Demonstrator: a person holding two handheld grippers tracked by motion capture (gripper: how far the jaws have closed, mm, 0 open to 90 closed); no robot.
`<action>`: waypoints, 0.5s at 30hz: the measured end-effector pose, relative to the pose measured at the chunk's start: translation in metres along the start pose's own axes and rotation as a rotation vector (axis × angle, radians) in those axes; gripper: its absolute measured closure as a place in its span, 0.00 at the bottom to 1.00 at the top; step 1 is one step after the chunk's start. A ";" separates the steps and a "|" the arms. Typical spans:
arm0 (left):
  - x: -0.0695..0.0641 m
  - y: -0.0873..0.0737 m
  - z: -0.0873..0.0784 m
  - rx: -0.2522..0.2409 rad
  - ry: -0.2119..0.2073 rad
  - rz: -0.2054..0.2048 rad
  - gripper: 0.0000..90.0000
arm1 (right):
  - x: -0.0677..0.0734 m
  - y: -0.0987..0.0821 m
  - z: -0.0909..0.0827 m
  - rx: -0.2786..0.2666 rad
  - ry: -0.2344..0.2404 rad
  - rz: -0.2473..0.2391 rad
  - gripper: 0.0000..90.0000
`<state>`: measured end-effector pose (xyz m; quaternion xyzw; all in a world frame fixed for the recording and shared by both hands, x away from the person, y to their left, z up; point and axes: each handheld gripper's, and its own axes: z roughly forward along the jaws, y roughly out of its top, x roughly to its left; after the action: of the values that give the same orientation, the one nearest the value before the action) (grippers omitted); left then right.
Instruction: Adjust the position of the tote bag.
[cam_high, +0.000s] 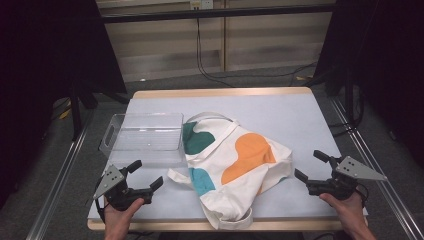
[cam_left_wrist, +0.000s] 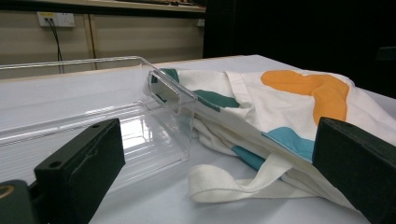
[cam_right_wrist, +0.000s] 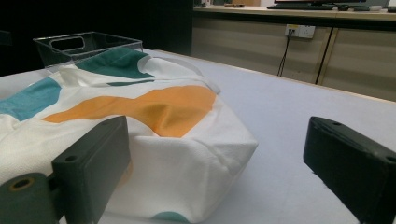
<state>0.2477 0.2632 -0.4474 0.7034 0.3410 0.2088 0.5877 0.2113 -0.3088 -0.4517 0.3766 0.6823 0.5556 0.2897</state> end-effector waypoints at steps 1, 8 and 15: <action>0.000 0.000 0.000 0.006 -0.007 -0.001 0.02 | 0.000 0.000 0.000 0.002 0.004 0.000 0.08; 0.003 -0.004 0.007 0.041 -0.002 -0.026 0.03 | 0.000 0.000 0.004 0.019 0.014 0.013 0.13; 0.000 -0.001 0.013 0.062 0.001 0.014 0.04 | 0.002 0.002 0.009 0.041 0.056 0.031 0.23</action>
<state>0.2562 0.2546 -0.4507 0.7236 0.3424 0.2027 0.5641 0.2181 -0.3019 -0.4515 0.3772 0.6955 0.5563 0.2542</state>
